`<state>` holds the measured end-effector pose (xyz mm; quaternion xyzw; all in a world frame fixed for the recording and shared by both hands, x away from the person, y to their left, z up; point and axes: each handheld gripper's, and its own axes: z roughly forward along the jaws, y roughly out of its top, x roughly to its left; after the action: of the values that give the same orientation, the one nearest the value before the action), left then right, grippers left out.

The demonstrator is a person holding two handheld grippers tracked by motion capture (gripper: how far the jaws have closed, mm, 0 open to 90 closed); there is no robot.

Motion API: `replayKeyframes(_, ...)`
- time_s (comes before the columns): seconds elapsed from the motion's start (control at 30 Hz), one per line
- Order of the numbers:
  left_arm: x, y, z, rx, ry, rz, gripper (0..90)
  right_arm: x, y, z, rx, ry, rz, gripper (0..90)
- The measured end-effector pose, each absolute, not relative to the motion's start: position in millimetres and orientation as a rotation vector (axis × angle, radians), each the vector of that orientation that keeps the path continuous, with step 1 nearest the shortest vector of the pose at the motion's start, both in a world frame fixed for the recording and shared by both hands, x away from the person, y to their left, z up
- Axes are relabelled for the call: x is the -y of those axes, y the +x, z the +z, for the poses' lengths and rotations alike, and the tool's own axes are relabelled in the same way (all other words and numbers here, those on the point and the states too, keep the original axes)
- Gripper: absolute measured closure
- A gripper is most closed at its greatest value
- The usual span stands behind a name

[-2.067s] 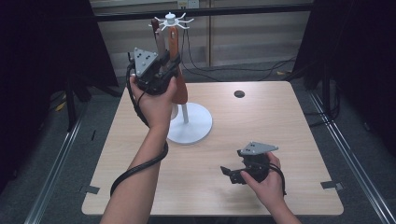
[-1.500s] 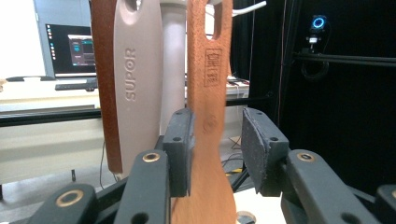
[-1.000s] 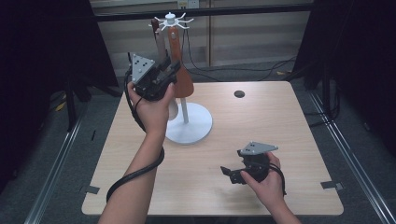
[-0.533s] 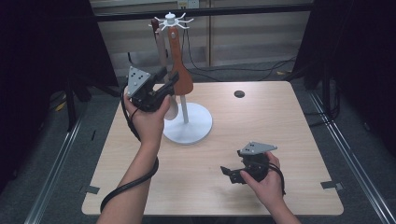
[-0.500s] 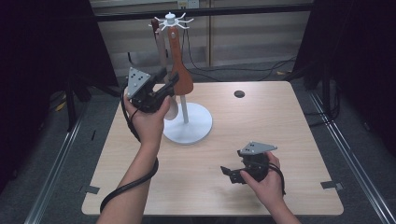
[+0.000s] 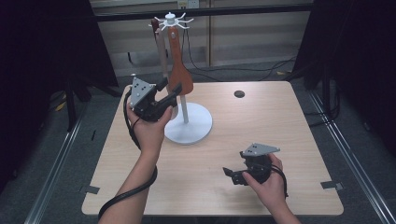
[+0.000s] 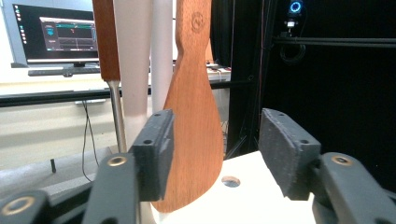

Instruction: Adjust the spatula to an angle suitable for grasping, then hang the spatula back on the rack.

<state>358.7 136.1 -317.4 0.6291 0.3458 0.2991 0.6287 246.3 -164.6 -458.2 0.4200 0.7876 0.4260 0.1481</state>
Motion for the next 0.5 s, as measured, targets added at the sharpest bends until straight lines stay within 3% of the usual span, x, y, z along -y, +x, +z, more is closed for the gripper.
replayKeyframes(0.5, -137.5, 348.5, -337.5, -0.790, 1.467, 0.648, 26.3, 168.8, 240.6, -455.7, -2.252, 1.206, 1.221, 11.5)
